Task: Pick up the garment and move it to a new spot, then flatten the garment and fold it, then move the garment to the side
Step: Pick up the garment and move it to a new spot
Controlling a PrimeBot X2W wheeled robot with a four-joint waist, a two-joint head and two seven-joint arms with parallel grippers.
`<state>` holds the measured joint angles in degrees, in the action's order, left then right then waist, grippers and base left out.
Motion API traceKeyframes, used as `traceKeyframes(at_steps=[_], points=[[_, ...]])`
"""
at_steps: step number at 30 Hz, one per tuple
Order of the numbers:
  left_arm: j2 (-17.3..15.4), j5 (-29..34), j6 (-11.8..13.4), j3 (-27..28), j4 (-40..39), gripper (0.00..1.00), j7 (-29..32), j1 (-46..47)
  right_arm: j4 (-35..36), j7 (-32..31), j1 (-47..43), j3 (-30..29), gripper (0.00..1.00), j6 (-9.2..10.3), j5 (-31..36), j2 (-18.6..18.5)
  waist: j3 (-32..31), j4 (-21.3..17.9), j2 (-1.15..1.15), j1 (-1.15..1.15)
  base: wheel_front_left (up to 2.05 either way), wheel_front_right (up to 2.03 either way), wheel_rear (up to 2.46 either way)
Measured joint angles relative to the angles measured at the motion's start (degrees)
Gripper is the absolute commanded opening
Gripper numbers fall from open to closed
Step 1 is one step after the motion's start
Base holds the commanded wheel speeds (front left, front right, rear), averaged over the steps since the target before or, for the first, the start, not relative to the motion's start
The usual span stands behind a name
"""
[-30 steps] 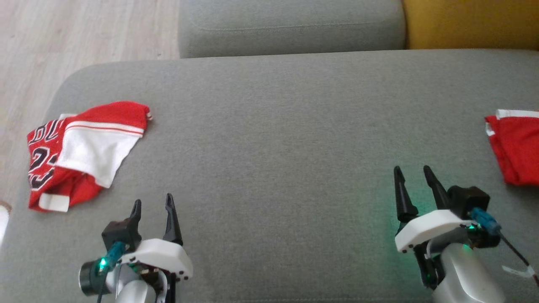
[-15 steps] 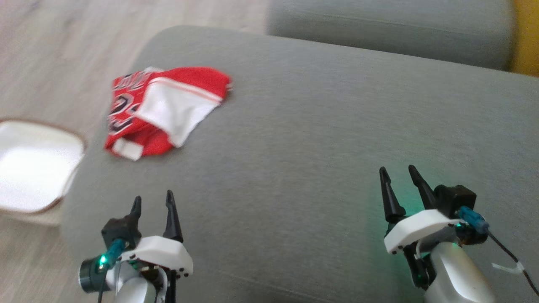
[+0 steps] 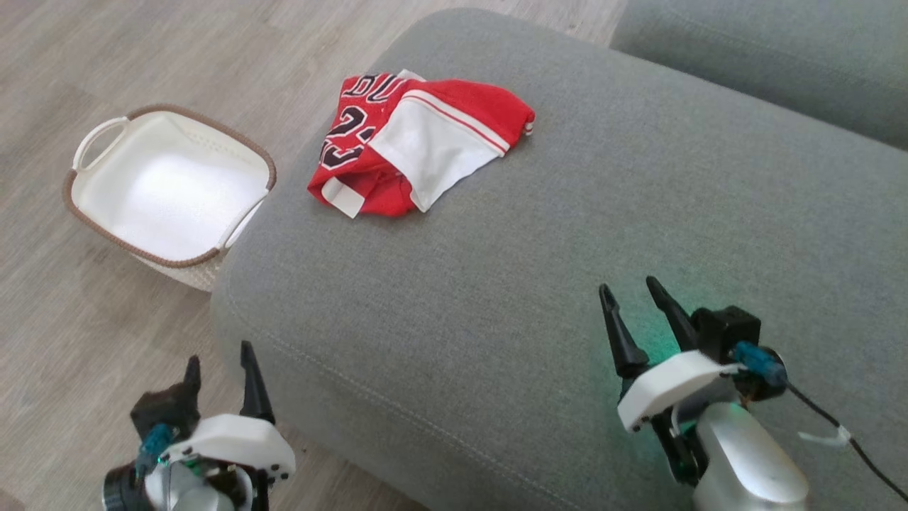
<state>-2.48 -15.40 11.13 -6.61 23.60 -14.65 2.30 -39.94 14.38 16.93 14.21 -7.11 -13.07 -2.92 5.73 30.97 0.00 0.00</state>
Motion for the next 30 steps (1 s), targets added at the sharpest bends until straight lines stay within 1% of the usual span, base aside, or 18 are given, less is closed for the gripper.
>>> traceKeyframes(at_steps=[4, 6, 8, 12, 16, 20, 21, 25, 27, 30], points=[[0.26, -1.57, -2.08, 0.86, 1.12, 1.00, 0.00, 1.33, 0.07, 0.00, 1.10, 0.64, 1.00, 0.00, 0.23, -0.08, 1.08, -0.20, 0.00, 0.00, 0.00, 0.00, 0.00], [0.22, -2.31, -2.97, 2.59, 2.77, 1.00, 0.00, 2.78, 0.52, 0.00, 1.59, 1.49, 1.00, 0.00, 0.55, -0.05, 1.70, -1.13, 0.00, 0.00, 0.00, 0.00, 0.00], [0.24, -1.60, -4.08, 4.16, 4.25, 1.00, 0.00, 4.93, 0.86, 0.00, 2.08, 2.21, 1.00, 0.00, 0.79, -0.07, 2.57, -2.39, 0.00, 0.00, 0.00, 0.00, 0.00], [0.19, 1.18, -6.82, 7.13, 6.78, 1.00, 0.00, 12.67, 2.46, 0.00, 4.14, 2.76, 1.00, 0.00, 3.37, -0.12, 5.30, -5.24, 0.00, 0.01, 0.00, 0.00, 0.00], [-0.54, 3.72, -8.95, 8.43, 8.99, 1.00, -0.01, 21.12, 4.59, 0.00, 6.53, 2.70, 1.00, 0.00, 5.42, -0.32, 8.50, -8.37, 0.00, 0.01, 0.00, 0.00, 0.00], [-2.11, 5.86, -10.10, 9.47, 13.50, 1.00, -0.01, 27.41, 6.53, -0.02, 8.10, 2.96, 1.00, 0.00, 6.59, -1.48, 11.94, -11.72, 0.00, 0.02, 0.00, 0.00, 0.00], [-2.11, 5.86, -10.10, 9.47, 13.50, 1.00, -0.01, 27.41, 6.53, -0.02, 8.10, 2.96, 1.00, 0.00, 6.59, -1.48, 11.94, -11.72, 0.00, 0.02, 0.00, 0.00, 0.00], [-4.23, 6.93, -11.27, 9.89, 18.79, 1.00, -0.01, 31.88, 8.39, -0.03, 9.53, 2.50, 1.00, 0.00, 6.71, -1.91, 14.68, -15.36, 0.00, 0.02, 0.00, 0.00, 0.00], [-4.95, 6.99, -12.80, 10.59, 21.58, 1.00, -0.01, 33.99, 9.34, -0.04, 9.97, 2.72, 1.00, 0.00, 7.45, -2.12, 15.92, -17.14, 0.00, 0.02, 0.00, 0.00, 0.00], [-5.68, 6.17, -12.68, 12.17, 27.15, 1.00, -0.02, 36.79, 9.91, -0.10, 10.55, 2.81, 1.00, 0.00, 7.70, -2.34, 17.42, -19.62, 0.00, 0.02, 0.00, 0.00, 0.00]])
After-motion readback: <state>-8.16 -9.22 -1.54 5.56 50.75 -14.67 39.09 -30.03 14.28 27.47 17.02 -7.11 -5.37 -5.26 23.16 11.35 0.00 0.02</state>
